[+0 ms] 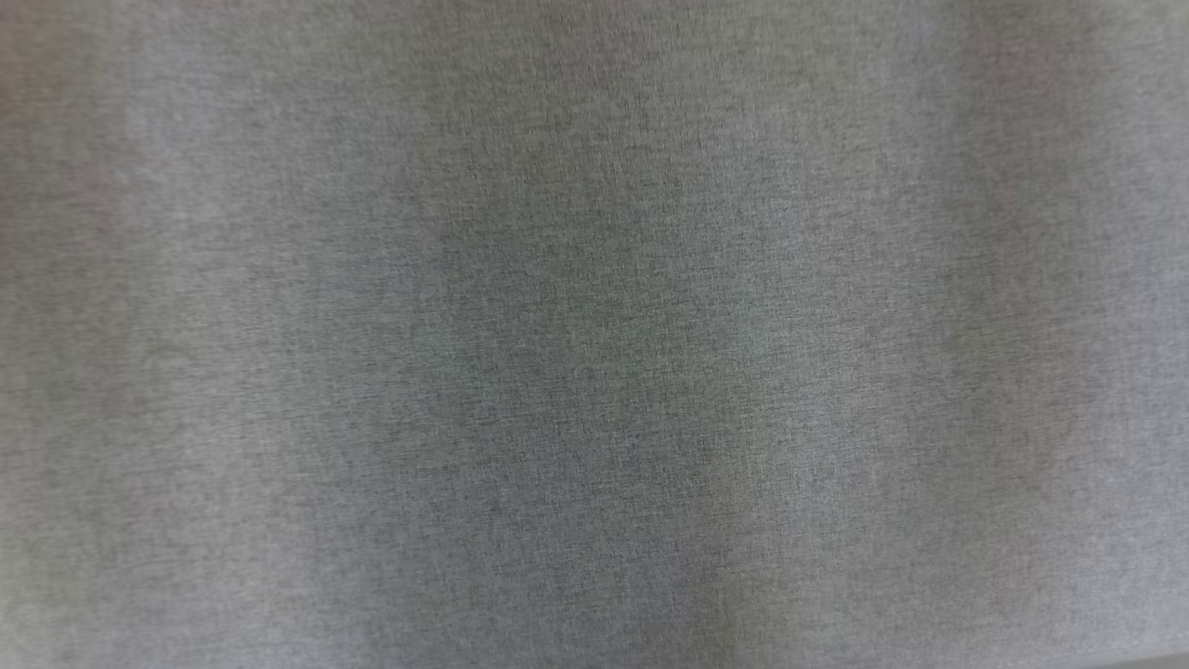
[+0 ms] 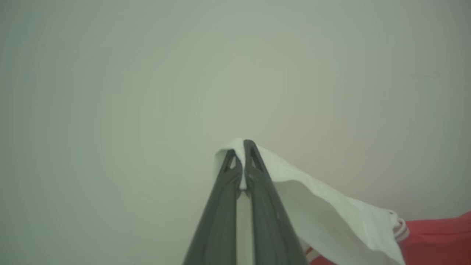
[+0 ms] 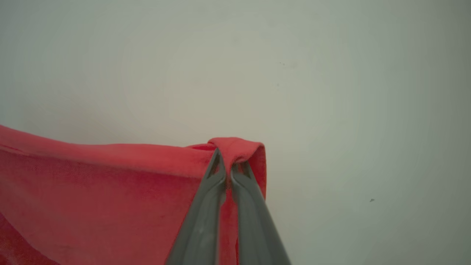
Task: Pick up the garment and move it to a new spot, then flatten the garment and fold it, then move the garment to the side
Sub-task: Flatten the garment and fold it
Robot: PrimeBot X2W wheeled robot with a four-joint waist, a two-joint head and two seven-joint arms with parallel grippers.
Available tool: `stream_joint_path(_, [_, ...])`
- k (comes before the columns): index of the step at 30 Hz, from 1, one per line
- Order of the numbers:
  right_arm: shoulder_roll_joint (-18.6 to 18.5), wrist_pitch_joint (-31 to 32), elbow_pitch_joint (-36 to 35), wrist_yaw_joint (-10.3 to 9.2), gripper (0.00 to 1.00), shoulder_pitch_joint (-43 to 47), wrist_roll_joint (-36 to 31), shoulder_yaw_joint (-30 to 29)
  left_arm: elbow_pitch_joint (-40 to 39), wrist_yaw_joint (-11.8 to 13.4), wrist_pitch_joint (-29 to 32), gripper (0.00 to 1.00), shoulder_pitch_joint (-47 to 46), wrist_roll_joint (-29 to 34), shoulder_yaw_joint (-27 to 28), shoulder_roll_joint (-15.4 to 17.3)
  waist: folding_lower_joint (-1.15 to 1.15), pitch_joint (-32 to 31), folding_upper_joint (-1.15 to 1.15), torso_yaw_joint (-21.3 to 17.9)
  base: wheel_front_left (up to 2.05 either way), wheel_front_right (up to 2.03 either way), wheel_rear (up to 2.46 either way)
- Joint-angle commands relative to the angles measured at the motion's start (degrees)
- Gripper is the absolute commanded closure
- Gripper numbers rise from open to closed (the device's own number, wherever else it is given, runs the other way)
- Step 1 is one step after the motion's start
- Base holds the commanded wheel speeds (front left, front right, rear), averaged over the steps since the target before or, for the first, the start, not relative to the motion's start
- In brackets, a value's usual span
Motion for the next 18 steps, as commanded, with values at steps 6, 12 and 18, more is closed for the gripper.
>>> stream_joint_path(6, [-1.8,-1.7,-4.8,-0.15,1.00,11.3,4.9,3.7,-7.7,0.1,-1.7,1.00,14.0,-5.6,-0.1,2.8,0.00,-5.5,0.00,0.6,0.00,0.00,0.00])
stream_joint_path(12, [-4.1,-3.6,-10.9,-0.15,1.00,25.7,10.8,5.6,-19.9,1.0,-2.0,1.00,33.2,-8.1,4.0,7.3,0.00,-10.9,0.00,0.9,0.00,0.00,0.00])
stream_joint_path(18, [-5.6,-5.7,-16.7,-0.15,1.00,39.6,14.4,7.0,-35.4,6.1,-1.9,1.00,56.3,-8.3,9.5,9.9,0.00,-15.2,0.00,1.0,0.00,0.00,0.00])
